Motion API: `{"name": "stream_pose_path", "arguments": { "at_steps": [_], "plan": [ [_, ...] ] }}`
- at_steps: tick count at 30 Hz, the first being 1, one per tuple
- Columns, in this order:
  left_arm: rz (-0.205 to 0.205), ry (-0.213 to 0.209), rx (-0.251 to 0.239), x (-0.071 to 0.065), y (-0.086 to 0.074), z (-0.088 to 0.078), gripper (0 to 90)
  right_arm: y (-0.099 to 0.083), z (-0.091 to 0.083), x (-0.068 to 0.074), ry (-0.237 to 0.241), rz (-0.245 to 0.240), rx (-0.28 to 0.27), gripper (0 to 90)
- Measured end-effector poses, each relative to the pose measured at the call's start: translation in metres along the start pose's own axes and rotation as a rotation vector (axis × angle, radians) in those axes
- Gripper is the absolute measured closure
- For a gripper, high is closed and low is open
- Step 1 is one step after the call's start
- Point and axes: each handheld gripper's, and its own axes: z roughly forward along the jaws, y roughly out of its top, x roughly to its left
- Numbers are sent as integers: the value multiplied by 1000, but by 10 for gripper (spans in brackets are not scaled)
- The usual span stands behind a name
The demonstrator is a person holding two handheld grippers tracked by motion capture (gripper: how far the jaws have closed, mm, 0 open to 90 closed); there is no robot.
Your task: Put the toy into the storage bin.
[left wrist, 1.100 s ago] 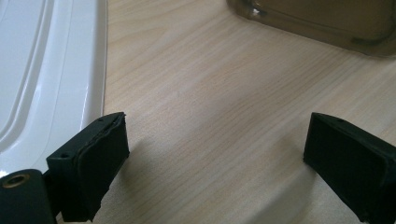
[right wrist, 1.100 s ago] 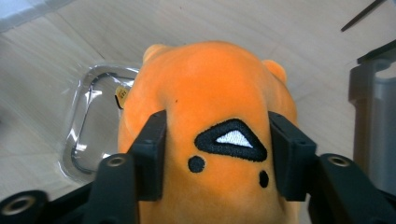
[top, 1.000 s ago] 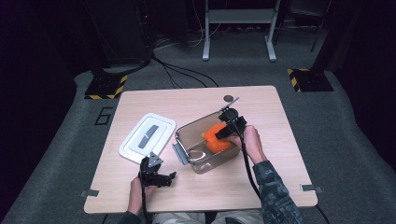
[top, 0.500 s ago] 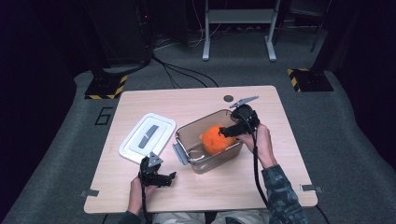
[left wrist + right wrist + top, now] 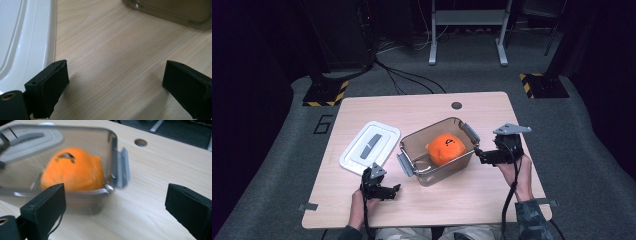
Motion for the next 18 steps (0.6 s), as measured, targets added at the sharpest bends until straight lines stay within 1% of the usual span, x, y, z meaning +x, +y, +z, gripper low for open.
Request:
{"name": "stream_pose_path", "arguments": {
  "at_steps": [1, 2, 3, 4, 7, 8, 10, 11, 13, 14, 16, 18],
  "plan": [
    [-5, 1, -11, 0, 0, 1, 63, -7, -2, -2, -8, 5, -8, 25],
    [-5, 1, -11, 0, 0, 1, 63, -7, -2, -2, -8, 5, -8, 25],
    [-2, 0, -9, 0, 0, 1, 63, -15, -2, -4, -14, 14, -7, 21],
    [-6, 1, -13, 0, 0, 1, 63, -31, -1, -8, -27, 26, -2, 17],
    [-9, 7, -10, 0, 0, 1, 63, -53, 5, -13, -37, 55, 2, 10],
    [-15, 10, -12, -1, 0, 1, 63, -63, 9, -14, -47, 63, 17, 4],
    [-15, 11, -3, -1, 1, 1, 62, -79, 16, -16, -57, 84, 11, 4],
    [-19, 12, -7, -1, 1, 2, 61, -86, 20, -17, -59, 96, 24, 0],
    [-19, 16, -9, -1, 1, 2, 61, -101, 29, -18, -84, 100, 39, 0],
    [-20, 17, -9, -1, 1, 2, 61, -107, 34, -19, -91, 103, 55, 0],
    [-21, 18, -8, -2, 1, 2, 60, -119, 42, -21, -98, 112, 64, 0],
    [-19, 23, -9, -2, 1, 2, 59, -127, 47, -23, -108, 115, 78, 0]
  ]
}}
